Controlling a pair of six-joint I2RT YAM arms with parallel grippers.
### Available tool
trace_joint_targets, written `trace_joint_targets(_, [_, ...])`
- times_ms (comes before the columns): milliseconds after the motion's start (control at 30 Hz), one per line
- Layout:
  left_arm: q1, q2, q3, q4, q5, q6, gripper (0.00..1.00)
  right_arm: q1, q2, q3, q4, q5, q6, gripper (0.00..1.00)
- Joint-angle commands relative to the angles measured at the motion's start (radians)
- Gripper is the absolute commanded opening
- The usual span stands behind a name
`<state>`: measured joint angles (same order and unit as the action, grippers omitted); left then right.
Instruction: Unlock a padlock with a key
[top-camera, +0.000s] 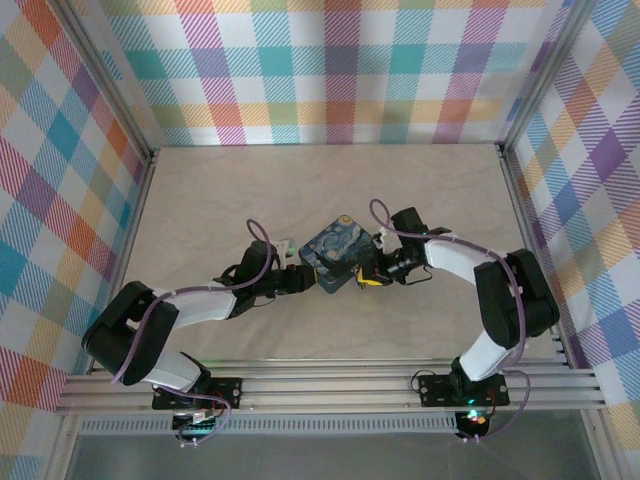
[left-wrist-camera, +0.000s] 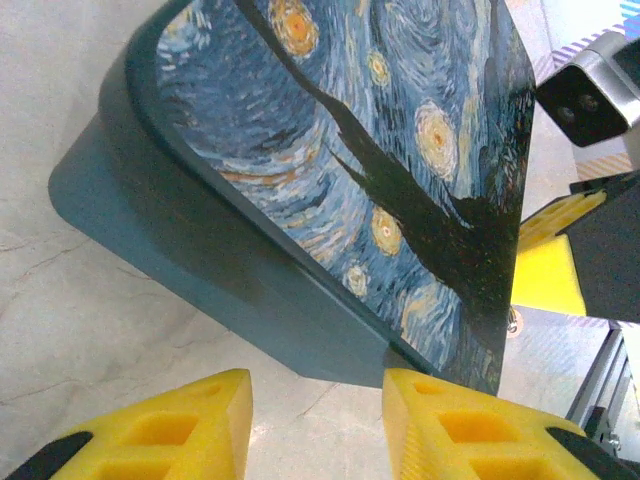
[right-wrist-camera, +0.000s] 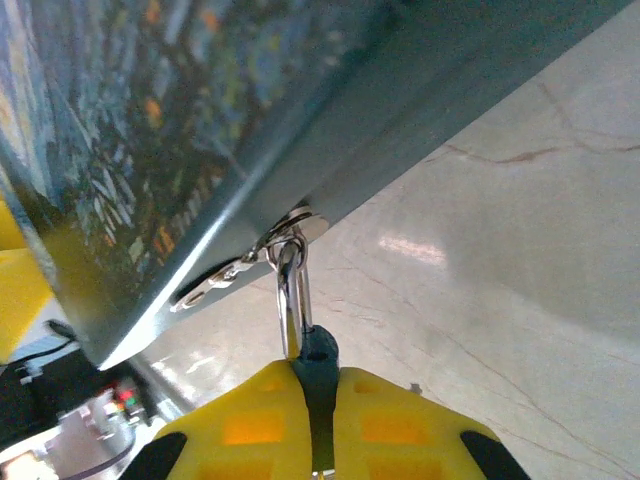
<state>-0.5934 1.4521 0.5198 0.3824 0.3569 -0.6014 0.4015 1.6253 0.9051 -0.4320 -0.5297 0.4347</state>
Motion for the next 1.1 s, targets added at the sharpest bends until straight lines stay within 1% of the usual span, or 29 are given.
trace_joint_targets(0, [0.001, 0.014, 0.012, 0.030, -0.007, -0.011, 0.38, 0.039, -0.056, 0.059, -0.135, 0.214, -0.045, 0.00])
trace_joint_targets(167, [0.001, 0.040, 0.028, 0.041, -0.003, -0.018, 0.38, 0.107, -0.058, 0.145, -0.233, 0.341, -0.107, 0.00])
trace_joint_targets(367, [0.001, 0.080, 0.048, 0.089, 0.014, -0.049, 0.38, 0.208, 0.007, 0.243, -0.338, 0.479, -0.188, 0.00])
trace_joint_targets(467, [0.000, 0.093, 0.055, 0.097, 0.015, -0.057, 0.37, 0.261, 0.032, 0.284, -0.368, 0.527, -0.233, 0.00])
trace_joint_targets(733, [0.001, 0.125, 0.074, 0.101, 0.001, -0.061, 0.37, 0.419, 0.095, 0.386, -0.448, 0.694, -0.417, 0.00])
trace_joint_targets(900, [0.011, 0.145, 0.100, 0.093, 0.007, -0.061, 0.37, 0.505, 0.108, 0.409, -0.440, 0.808, -0.559, 0.00])
trace_joint_targets(1067, [0.044, 0.132, 0.109, 0.069, 0.014, -0.072, 0.37, 0.543, 0.110, 0.401, -0.365, 0.887, -0.665, 0.00])
